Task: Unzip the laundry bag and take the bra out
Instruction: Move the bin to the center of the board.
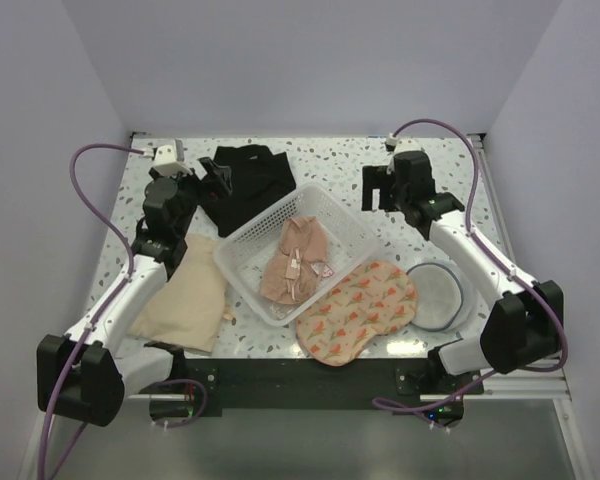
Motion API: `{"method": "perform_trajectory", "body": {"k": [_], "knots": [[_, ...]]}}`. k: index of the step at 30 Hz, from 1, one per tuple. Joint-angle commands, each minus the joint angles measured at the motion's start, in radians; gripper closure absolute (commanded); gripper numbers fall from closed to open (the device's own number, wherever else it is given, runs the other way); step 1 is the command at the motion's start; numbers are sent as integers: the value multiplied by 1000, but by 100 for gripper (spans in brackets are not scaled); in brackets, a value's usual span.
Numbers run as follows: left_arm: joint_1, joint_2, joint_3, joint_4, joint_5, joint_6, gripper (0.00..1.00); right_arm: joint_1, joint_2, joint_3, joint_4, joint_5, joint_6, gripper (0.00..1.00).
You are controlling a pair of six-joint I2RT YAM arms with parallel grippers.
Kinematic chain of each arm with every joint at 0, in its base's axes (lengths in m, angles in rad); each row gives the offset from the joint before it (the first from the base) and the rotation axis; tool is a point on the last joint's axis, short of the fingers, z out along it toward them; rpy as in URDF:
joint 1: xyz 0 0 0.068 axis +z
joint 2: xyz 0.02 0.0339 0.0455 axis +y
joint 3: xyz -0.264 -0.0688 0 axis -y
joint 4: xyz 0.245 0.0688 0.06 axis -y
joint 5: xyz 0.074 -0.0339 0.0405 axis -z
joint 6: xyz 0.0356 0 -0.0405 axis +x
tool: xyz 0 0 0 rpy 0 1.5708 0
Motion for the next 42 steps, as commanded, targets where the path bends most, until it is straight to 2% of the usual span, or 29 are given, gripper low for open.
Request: {"method": "perform_trajectory", "body": {"k": [1,4,17,27,37,42], "knots": [[-3,-21,44,-52,-29,-14,0,48,23,73,-113,50,-65,2],[-4,-16,55,-80,-44,-20,0,86,59,110,-166,67,-109,2],[-3,-14,53,-94,-58,-22,0,107,175,55,-62,-66,-166,3],[-3,-2,61,-102,-75,-20,0,107,264,4,49,-108,-165,8],[-1,9,70,-117,-82,-20,0,107,315,21,57,7,-133,46],[-3,9,67,-117,-82,-20,0,106,293,-5,69,61,-120,54]]}}
